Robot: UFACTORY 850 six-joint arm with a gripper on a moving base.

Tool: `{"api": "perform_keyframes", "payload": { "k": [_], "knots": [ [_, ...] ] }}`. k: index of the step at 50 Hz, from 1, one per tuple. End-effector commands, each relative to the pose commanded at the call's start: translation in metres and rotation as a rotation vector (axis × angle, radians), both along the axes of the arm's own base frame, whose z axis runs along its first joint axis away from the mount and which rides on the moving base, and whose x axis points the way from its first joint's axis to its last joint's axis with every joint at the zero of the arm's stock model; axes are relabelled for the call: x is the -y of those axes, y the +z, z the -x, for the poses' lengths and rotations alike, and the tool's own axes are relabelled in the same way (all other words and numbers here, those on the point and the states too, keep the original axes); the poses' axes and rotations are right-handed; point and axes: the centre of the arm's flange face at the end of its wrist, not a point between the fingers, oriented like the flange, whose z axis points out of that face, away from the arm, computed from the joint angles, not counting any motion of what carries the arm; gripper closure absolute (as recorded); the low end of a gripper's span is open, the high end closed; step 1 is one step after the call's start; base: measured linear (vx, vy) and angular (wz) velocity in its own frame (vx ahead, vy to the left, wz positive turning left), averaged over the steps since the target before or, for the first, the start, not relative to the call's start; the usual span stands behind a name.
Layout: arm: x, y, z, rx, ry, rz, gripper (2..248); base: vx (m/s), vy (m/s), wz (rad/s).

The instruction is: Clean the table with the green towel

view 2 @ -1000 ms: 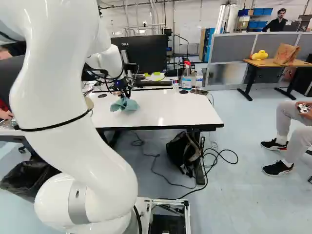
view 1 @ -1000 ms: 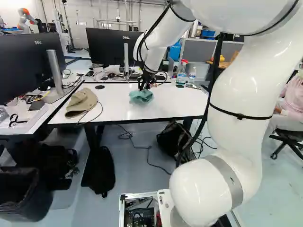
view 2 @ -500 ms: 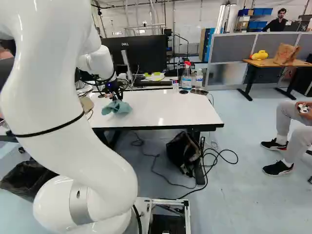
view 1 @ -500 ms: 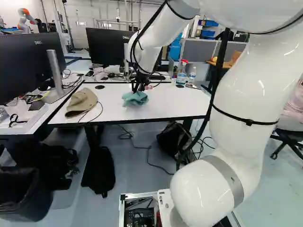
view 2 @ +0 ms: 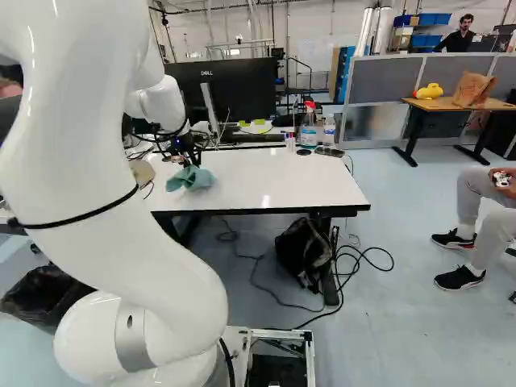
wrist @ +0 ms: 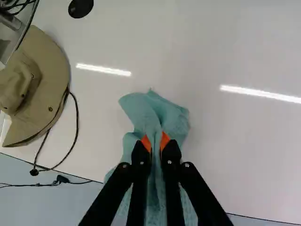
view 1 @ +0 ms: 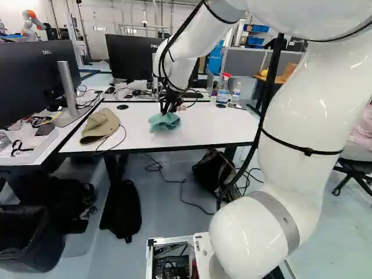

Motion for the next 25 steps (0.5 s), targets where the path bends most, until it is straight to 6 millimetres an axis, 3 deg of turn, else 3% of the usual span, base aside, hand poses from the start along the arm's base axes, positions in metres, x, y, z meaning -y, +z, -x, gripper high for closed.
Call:
{"api": "perform_keyframes", "payload": {
  "k": [25],
  "knots": [
    [0.011, 0.028, -0.026, 0.06, -0.033, -0.017, 209, 0.0, 0.0, 0.0]
  ]
}}
